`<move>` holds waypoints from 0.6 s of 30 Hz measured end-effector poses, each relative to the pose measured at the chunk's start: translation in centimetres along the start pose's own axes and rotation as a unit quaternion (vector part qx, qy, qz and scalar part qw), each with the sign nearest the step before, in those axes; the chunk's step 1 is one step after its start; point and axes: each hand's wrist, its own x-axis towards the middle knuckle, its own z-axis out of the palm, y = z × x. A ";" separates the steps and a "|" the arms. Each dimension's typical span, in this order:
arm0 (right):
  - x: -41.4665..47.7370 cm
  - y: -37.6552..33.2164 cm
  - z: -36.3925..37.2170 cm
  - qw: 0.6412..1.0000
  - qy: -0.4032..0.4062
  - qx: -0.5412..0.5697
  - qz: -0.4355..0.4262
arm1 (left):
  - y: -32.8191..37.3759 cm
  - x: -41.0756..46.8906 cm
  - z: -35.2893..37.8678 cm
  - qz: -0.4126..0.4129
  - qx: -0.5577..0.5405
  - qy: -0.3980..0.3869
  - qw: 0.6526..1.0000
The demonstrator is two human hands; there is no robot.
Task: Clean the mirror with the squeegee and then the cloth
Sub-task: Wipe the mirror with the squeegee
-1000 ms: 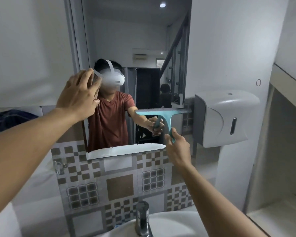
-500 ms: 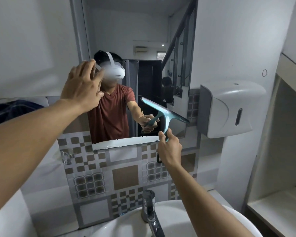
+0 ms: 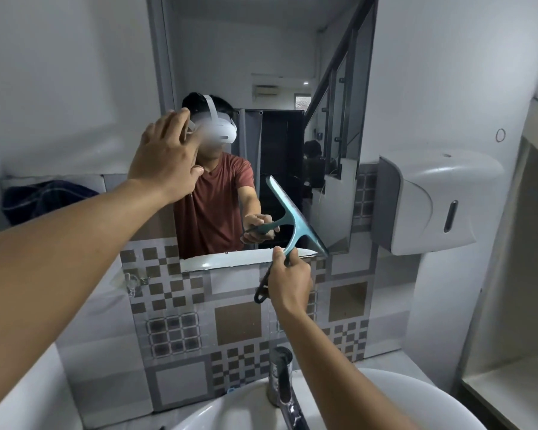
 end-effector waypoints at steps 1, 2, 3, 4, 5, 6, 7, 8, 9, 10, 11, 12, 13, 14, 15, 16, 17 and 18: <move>-0.3 -0.2 0.3 1.000 0.000 0.006 0.002 | 0.0 0.0 -0.1 -0.002 -0.002 0.000 1.000; -0.5 -0.2 0.6 1.000 -0.001 0.012 0.003 | -0.1 0.0 -0.2 -0.003 -0.004 0.001 1.000; -0.7 -0.4 0.8 1.000 -0.001 0.018 0.005 | -0.2 0.0 -0.3 -0.003 -0.006 0.000 1.000; -0.8 -0.5 1.0 1.000 -0.001 0.026 0.005 | -0.3 0.0 -0.4 -0.002 -0.006 -0.001 1.000; -0.9 -0.5 1.2 0.999 0.000 0.034 0.009 | -0.4 0.0 -0.4 0.001 -0.006 -0.003 1.000; -1.0 -0.5 1.4 0.999 0.002 0.043 0.012 | -0.6 0.0 -0.4 0.004 -0.005 -0.004 1.000; -1.2 -0.6 1.5 0.999 0.001 0.052 0.014 | -0.7 -0.1 -0.5 0.005 -0.003 -0.004 1.000; -1.3 -0.6 1.7 0.998 -0.003 0.059 0.011 | -0.7 -0.1 -0.5 0.006 -0.002 -0.004 1.000; -1.4 -0.7 1.8 0.998 -0.013 0.059 0.000 | -0.8 0.0 -0.5 0.007 -0.001 -0.004 1.000; -1.7 -0.9 2.0 0.998 -0.026 0.052 -0.020 | -0.8 -0.1 -0.5 0.008 0.000 -0.004 1.000; -2.0 -0.9 2.2 0.997 -0.043 0.040 -0.041 | -0.8 -0.1 -0.5 0.008 0.002 -0.004 1.000; -2.2 -1.0 2.4 0.996 -0.054 0.031 -0.058 | -0.9 -0.1 -0.5 0.008 0.004 -0.005 1.000; -2.3 -0.9 2.6 0.996 -0.059 0.023 -0.068 | -0.9 -0.1 -0.5 0.008 0.006 -0.004 1.000; -2.4 -0.8 2.8 0.995 -0.058 0.015 -0.074 | -1.0 -0.1 -0.5 0.009 0.008 -0.002 1.000; -2.3 -0.7 2.9 0.995 -0.056 0.008 -0.079 | -1.1 0.0 -0.5 0.010 0.010 0.001 1.000; -2.3 -0.5 2.9 0.995 -0.056 0.004 -0.085 | -1.2 0.0 -0.5 0.014 0.012 0.003 1.000; -2.3 -0.4 2.9 0.994 -0.057 0.000 -0.094 | -1.3 0.0 -0.6 0.017 0.014 0.003 1.000; -2.2 -0.2 2.8 0.993 -0.060 -0.005 -0.104 | -1.5 0.0 -0.6 0.019 0.015 0.003 1.000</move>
